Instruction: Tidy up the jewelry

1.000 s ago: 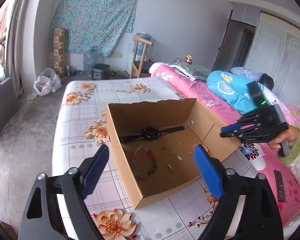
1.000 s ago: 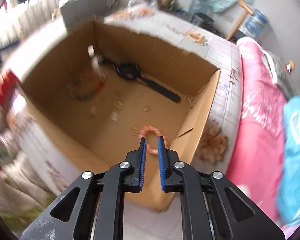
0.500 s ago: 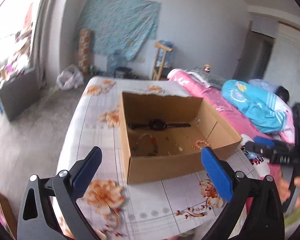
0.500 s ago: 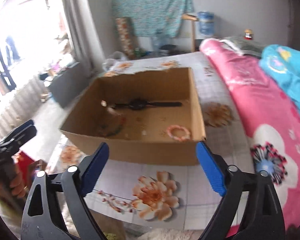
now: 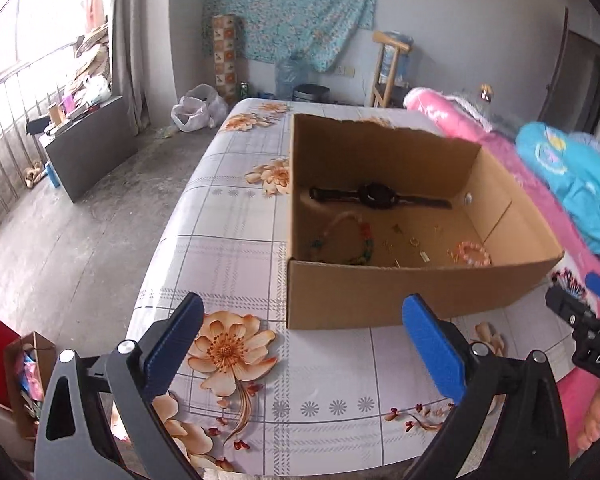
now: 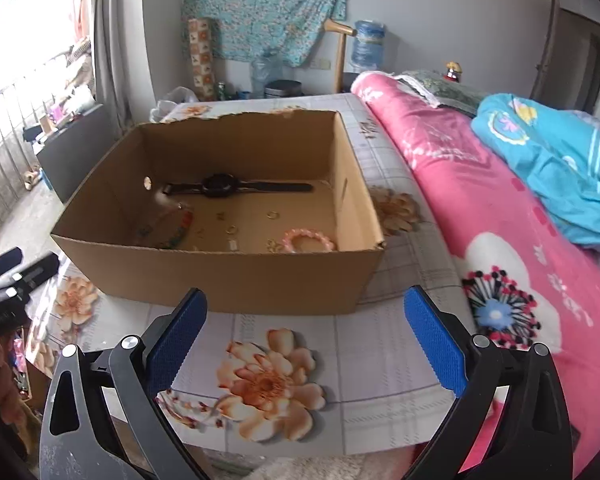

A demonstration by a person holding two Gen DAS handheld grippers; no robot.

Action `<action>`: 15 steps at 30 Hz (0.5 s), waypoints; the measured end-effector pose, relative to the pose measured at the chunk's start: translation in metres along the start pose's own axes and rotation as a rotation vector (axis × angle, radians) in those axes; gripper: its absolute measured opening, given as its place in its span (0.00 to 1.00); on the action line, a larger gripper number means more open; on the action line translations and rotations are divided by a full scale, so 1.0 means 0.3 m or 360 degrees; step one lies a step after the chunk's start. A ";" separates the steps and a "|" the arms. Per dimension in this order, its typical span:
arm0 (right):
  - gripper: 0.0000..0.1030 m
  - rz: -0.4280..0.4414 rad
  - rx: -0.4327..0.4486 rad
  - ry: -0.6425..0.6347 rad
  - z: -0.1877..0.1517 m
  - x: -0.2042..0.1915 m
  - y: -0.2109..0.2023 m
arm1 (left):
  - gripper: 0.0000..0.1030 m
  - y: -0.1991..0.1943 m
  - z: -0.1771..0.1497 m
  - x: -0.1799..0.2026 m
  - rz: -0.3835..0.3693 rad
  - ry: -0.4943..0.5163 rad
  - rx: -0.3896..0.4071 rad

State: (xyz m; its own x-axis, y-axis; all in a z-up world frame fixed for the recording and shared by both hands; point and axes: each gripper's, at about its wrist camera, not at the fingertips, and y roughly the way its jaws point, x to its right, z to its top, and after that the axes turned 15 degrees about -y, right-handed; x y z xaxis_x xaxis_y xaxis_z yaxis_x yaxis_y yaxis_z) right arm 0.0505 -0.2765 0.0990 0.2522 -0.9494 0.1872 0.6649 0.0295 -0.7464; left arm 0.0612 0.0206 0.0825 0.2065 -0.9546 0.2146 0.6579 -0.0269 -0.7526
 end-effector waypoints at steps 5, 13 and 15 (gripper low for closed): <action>0.92 0.0022 -0.0034 0.0032 0.004 -0.017 0.030 | 0.95 0.033 -0.011 0.019 0.0027 -0.0081 -0.0076; 0.92 0.0109 -0.0092 0.0024 0.016 -0.051 0.074 | 0.95 0.090 -0.036 0.095 0.0098 0.0021 -0.0142; 0.92 0.0135 -0.0104 0.0032 0.018 -0.053 0.087 | 0.95 0.103 -0.038 0.109 0.0112 0.0027 -0.0158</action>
State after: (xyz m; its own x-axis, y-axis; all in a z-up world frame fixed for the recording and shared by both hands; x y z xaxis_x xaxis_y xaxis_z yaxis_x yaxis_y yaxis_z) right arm 0.0678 -0.2589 0.0800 0.2911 -0.9504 0.1091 0.5943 0.0903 -0.7992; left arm 0.0802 -0.0148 0.0591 0.2370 -0.9600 0.1494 0.5672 0.0118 -0.8235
